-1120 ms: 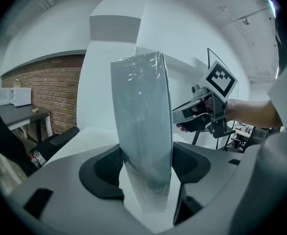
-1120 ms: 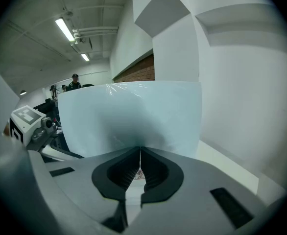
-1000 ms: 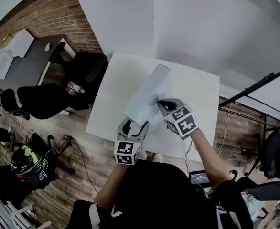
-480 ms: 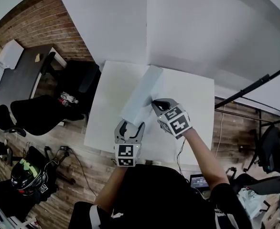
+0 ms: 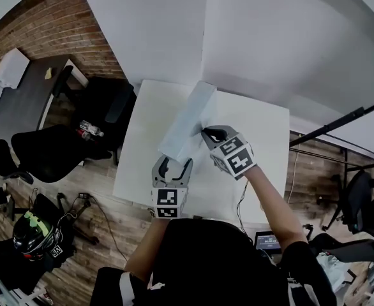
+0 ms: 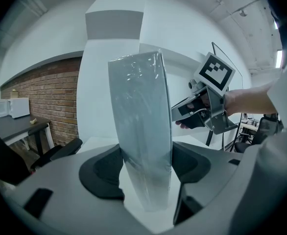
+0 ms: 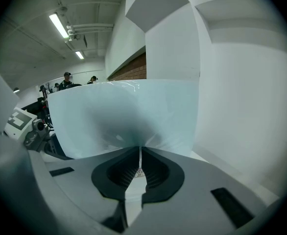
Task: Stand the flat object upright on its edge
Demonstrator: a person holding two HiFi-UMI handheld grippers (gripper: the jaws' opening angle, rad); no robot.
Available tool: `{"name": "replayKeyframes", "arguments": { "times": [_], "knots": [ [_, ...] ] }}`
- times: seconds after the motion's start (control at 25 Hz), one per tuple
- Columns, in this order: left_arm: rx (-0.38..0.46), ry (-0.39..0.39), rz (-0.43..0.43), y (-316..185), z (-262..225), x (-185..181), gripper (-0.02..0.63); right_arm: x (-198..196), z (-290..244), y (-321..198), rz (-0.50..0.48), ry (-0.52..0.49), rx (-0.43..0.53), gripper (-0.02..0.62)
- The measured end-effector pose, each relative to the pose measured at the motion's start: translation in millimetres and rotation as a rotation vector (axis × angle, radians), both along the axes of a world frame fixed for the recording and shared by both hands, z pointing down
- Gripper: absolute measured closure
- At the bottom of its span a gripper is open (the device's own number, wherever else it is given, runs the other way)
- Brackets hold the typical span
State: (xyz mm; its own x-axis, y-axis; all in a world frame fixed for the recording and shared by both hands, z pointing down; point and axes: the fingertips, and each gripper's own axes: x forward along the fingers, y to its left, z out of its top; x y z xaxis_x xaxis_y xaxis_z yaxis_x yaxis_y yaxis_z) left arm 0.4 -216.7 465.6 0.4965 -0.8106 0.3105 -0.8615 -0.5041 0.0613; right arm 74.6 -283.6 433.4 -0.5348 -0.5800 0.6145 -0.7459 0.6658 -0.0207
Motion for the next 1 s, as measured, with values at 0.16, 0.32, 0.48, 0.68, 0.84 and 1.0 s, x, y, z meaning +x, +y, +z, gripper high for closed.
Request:
{"name": "replayKeyframes", "arguments": {
  "times": [0.16,0.32,0.48,0.68,0.84,1.0],
  "knots": [
    [-0.006,0.002,0.018,-7,-3,-3,0.301,1,4,-9,-0.008,-0.017,-0.005,0.552],
    [0.005,-0.027,0.040,-7,-3,0,0.302,9,8,-8,-0.002,-0.010,-0.013,0.551],
    [0.025,-0.054,0.055,-5,-2,2,0.302,16,14,-6,0.013,0.020,-0.015,0.552],
    [0.038,-0.071,0.061,-2,-1,6,0.302,29,23,-10,0.064,0.038,-0.033,0.552],
    [0.051,-0.088,0.069,-1,-1,9,0.302,35,27,-17,0.082,0.058,-0.042,0.552],
    [0.061,-0.084,0.077,-5,-2,10,0.302,33,25,-21,0.075,0.057,-0.046,0.552]
  ]
}}
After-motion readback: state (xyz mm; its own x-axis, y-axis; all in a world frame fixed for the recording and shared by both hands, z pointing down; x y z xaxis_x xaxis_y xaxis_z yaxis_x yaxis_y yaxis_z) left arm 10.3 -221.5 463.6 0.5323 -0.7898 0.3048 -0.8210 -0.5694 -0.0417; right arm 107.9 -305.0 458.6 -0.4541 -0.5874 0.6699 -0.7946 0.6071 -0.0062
